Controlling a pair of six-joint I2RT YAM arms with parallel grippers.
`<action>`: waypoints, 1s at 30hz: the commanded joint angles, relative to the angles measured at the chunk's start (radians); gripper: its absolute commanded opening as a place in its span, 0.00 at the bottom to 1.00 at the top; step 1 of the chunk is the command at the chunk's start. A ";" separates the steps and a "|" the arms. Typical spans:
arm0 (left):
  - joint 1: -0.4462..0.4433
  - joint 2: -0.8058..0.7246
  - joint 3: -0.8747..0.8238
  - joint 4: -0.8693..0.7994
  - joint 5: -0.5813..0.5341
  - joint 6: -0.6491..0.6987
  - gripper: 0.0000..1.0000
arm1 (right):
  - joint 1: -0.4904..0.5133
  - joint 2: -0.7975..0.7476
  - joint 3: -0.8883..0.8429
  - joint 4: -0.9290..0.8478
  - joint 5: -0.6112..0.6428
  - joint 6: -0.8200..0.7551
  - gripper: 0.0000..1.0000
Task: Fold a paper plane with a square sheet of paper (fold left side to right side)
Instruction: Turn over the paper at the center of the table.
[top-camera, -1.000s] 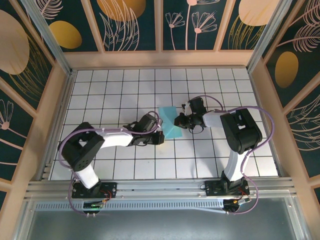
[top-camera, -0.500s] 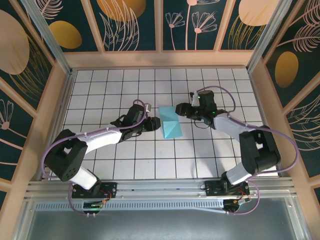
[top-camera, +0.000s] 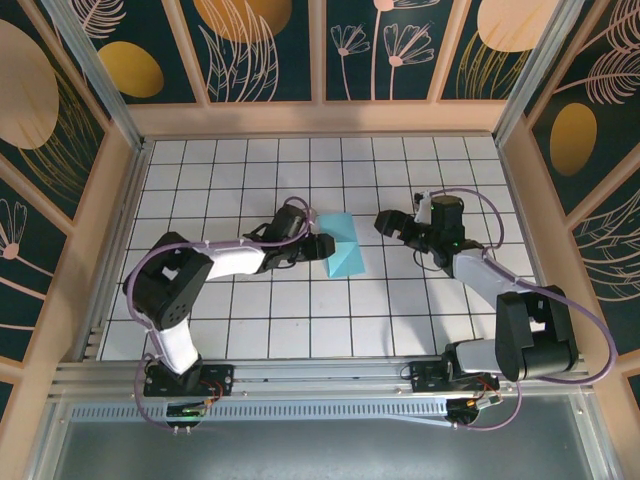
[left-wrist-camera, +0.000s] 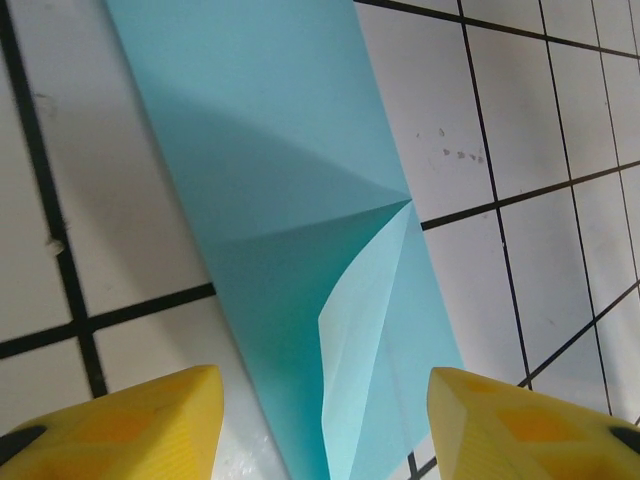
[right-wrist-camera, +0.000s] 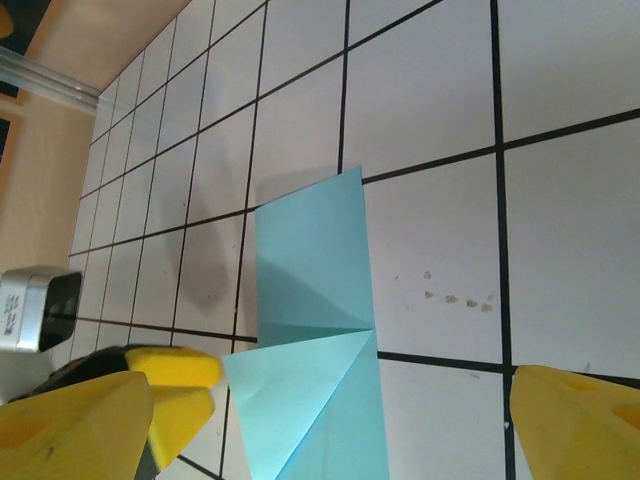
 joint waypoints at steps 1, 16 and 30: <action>0.009 0.043 0.043 0.021 0.032 0.024 0.53 | -0.003 -0.018 -0.019 0.046 -0.039 0.011 0.92; 0.008 0.068 0.087 0.028 -0.004 0.033 0.00 | 0.001 0.061 -0.018 0.104 -0.173 0.000 0.79; 0.008 -0.168 -0.135 0.185 -0.124 -0.056 0.00 | 0.144 0.276 0.041 0.289 -0.220 0.059 0.72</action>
